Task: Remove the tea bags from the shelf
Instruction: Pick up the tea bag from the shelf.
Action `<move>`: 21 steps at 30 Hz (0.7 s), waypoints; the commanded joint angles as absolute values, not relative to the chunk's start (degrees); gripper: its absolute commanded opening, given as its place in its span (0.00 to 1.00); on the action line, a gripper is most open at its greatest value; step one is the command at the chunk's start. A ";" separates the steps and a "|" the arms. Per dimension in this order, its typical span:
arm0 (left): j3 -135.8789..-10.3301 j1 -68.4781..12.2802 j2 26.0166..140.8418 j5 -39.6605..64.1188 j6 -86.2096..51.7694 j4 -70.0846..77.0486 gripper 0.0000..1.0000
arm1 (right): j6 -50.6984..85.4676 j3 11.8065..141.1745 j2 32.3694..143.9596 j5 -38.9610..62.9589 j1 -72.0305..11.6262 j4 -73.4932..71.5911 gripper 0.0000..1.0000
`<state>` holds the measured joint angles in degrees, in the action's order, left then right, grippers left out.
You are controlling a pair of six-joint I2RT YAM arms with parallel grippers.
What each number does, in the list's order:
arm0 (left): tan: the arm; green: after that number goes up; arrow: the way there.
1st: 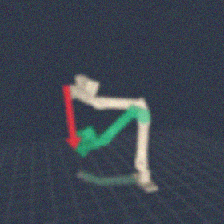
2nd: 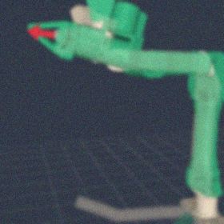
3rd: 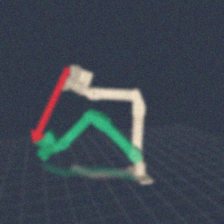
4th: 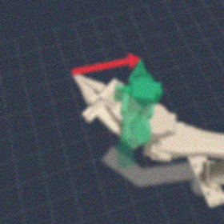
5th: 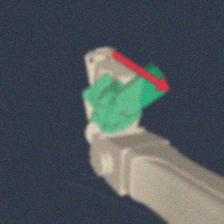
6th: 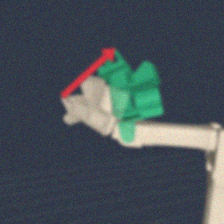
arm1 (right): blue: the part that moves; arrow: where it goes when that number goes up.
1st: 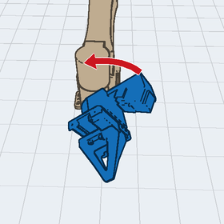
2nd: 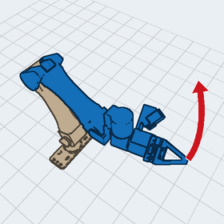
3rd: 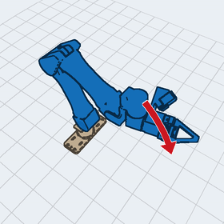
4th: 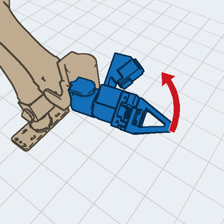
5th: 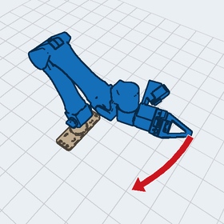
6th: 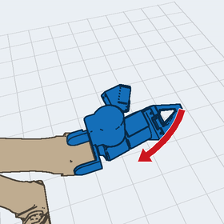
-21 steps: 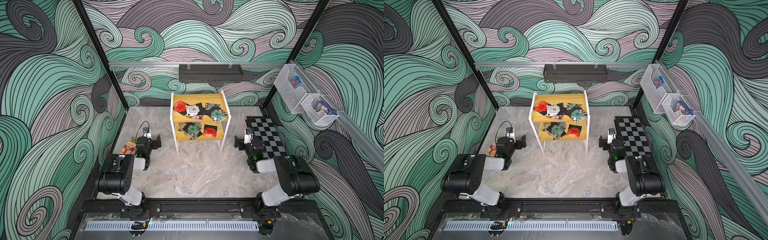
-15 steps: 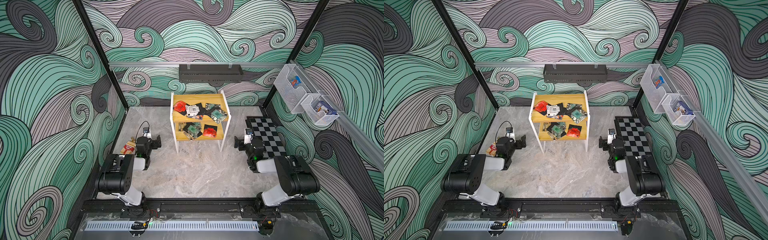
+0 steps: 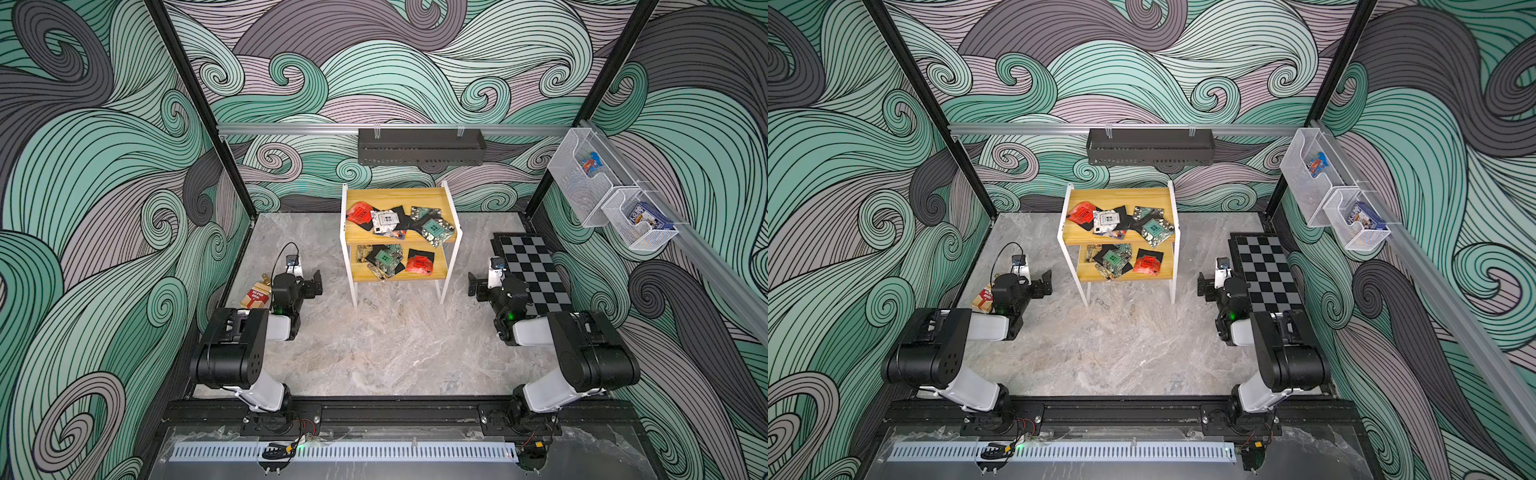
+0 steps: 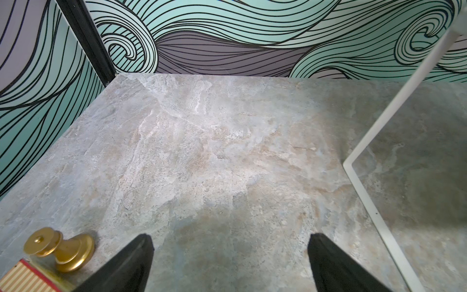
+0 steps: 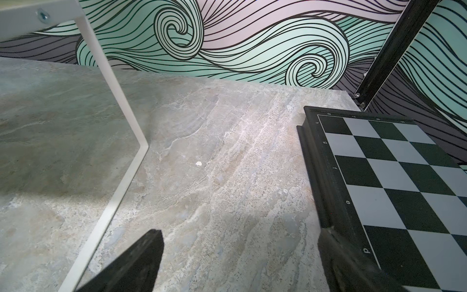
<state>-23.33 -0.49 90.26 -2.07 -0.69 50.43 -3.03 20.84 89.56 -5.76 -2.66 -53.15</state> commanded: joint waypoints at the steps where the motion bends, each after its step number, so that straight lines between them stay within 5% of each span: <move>1: -25.20 -0.18 87.79 -4.49 -1.88 46.70 0.99 | -2.03 23.68 84.10 -6.20 -2.68 -46.16 0.99; 9: -47.36 0.38 82.23 -12.38 -14.77 3.90 0.99 | 6.79 36.03 70.91 -7.82 -1.68 -20.42 0.99; 17: -62.74 4.25 82.00 2.83 -32.26 -11.41 0.99 | 28.28 51.84 64.60 -6.31 1.16 7.14 0.99; 21: -67.49 5.27 82.00 16.83 -32.35 -14.00 0.91 | 29.79 56.85 64.24 9.01 4.72 10.76 0.99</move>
